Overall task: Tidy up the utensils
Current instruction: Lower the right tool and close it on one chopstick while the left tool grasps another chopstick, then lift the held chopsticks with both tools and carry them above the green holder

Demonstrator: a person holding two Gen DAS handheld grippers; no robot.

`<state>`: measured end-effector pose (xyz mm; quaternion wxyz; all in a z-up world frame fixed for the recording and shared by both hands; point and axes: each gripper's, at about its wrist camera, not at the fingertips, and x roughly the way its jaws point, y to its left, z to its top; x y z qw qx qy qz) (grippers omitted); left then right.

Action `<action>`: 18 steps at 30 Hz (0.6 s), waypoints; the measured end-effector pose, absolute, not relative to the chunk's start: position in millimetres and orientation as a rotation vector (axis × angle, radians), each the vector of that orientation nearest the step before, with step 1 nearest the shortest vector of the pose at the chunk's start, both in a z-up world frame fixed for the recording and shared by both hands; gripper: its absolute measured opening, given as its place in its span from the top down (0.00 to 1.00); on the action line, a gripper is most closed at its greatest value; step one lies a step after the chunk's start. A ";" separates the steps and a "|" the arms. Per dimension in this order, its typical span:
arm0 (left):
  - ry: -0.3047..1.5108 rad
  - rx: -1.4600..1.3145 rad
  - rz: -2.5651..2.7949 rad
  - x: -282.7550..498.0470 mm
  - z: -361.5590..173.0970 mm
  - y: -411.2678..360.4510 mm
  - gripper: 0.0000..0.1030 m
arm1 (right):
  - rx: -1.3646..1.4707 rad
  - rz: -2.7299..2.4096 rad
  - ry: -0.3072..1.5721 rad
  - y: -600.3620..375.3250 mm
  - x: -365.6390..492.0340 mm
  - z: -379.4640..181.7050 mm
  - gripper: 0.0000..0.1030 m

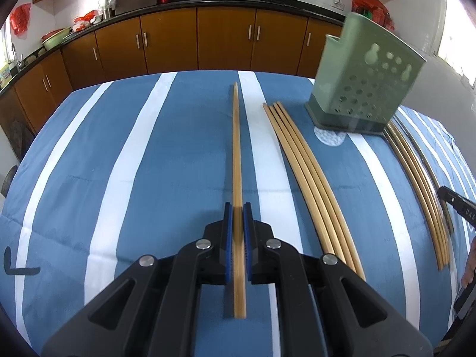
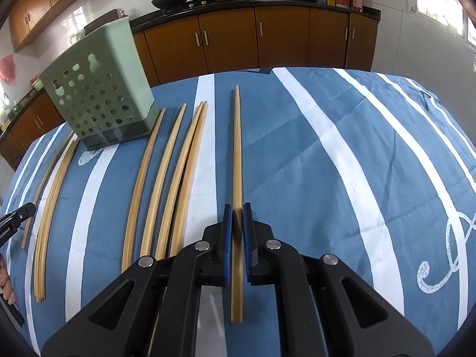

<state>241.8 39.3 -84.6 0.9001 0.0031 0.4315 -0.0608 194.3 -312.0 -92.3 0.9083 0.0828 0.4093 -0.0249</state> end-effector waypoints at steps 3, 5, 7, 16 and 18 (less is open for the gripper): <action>0.897 0.018 -0.127 232.7 -84.9 38.9 0.91 | 0.165 -0.046 0.851 -310.4 188.3 -91.6 0.92; 0.895 0.024 -0.123 228.1 -85.2 38.3 0.91 | 0.164 -0.045 0.847 -310.0 185.1 -92.2 0.92; 0.892 0.034 -0.121 226.0 -85.6 36.8 0.92 | 0.172 -0.042 0.848 -310.8 184.1 -92.4 0.92; 0.887 0.019 -0.116 222.8 -78.3 41.4 0.92 | 0.185 -0.034 0.804 -313.9 177.2 -80.4 0.93; 0.852 0.013 -0.111 218.9 -65.6 44.6 0.92 | 0.181 -0.034 0.760 -315.6 172.3 -67.9 0.93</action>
